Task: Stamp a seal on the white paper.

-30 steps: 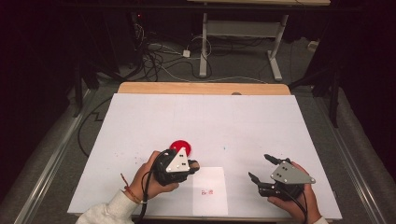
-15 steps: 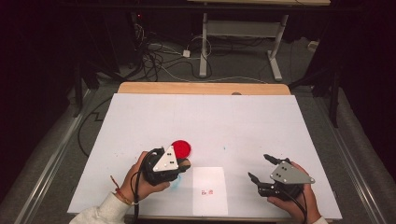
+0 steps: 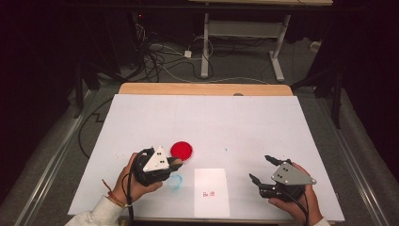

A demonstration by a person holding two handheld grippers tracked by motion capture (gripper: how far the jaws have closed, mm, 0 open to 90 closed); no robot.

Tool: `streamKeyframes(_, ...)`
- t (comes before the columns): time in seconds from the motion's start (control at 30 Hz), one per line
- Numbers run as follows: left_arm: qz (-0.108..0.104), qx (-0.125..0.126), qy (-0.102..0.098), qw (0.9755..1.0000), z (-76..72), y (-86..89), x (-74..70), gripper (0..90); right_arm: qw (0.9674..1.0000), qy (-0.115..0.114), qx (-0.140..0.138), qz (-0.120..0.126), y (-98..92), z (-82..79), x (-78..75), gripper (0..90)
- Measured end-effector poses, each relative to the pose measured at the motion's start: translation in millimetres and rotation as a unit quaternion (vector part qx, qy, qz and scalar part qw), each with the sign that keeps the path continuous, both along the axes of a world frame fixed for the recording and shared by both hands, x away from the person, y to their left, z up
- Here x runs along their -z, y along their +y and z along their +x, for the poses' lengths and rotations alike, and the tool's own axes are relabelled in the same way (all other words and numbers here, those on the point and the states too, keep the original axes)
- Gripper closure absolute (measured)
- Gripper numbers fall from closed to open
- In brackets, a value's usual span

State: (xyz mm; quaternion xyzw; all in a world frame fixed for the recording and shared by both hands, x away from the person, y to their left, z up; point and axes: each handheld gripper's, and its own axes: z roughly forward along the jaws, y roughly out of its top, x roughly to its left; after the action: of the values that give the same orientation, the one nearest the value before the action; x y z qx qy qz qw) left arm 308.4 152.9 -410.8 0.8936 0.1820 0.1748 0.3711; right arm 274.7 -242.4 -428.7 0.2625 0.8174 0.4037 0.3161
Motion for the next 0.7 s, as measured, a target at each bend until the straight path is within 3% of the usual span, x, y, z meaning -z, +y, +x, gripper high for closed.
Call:
streamKeyframes(0.4, 0.020, -0.021, 0.035, 0.9990, 18.3, 9.0, 2.2, 73.5, 1.0000, 0.003, 0.002, 0.000, -0.3, 0.6, 0.3, 24.9)
streamKeyframes(0.7, 0.060, -0.026, 0.069, 0.9955, 39.8, 8.2, -0.4, 73.5, 1.0000, 0.006, 0.002, -0.002, 1.8, 2.0, 2.0, 25.1)
